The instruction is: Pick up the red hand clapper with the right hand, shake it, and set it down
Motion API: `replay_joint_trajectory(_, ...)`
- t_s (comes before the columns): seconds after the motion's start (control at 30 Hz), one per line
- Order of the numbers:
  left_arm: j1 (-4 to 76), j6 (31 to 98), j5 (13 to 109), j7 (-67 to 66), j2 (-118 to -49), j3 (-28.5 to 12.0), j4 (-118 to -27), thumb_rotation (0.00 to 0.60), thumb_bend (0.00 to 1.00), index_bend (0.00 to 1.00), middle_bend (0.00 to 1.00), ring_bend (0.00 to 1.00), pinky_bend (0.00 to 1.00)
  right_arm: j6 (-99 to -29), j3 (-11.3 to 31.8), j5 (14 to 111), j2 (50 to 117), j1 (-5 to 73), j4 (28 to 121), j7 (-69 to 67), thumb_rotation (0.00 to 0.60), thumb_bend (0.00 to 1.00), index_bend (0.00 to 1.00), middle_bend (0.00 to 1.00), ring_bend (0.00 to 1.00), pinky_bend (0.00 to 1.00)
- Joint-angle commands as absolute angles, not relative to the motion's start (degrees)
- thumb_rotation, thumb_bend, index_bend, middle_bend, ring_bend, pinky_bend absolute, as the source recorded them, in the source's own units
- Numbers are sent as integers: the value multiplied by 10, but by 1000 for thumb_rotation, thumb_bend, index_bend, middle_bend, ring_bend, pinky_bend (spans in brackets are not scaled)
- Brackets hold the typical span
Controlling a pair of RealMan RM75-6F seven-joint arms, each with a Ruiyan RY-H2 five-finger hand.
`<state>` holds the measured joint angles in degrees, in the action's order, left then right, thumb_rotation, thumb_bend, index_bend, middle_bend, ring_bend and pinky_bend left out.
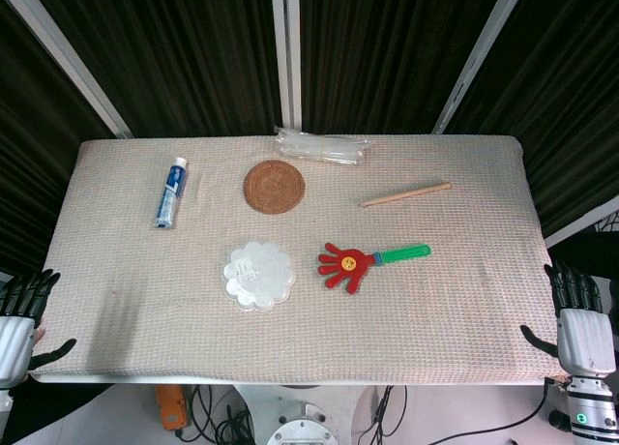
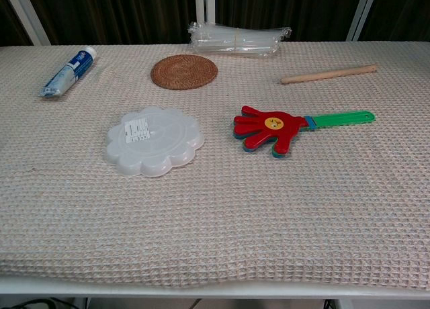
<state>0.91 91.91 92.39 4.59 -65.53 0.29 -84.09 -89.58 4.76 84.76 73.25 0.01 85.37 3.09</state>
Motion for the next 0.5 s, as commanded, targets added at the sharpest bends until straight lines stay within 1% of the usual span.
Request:
replay_joint_trajectory(0.03,9,919,924,46,-655,3,-841,600,102,44,20,0,31,-896,48,847,732,0,854,31,600,51,0,0,0,0)
replay_joint_trajectory(0.33,8,922,925,44,-654,3,-842,600,102,44,20,0,31,-894,49,847,730,1,854,33,600,51,0,0,0,0)
replay_joint_trajectory(0.5,7,923,926,44,-653,4,-842,600,102,44,19,0,31,-879,52,852,724,16,863,52,600,50,0,0,0,0)
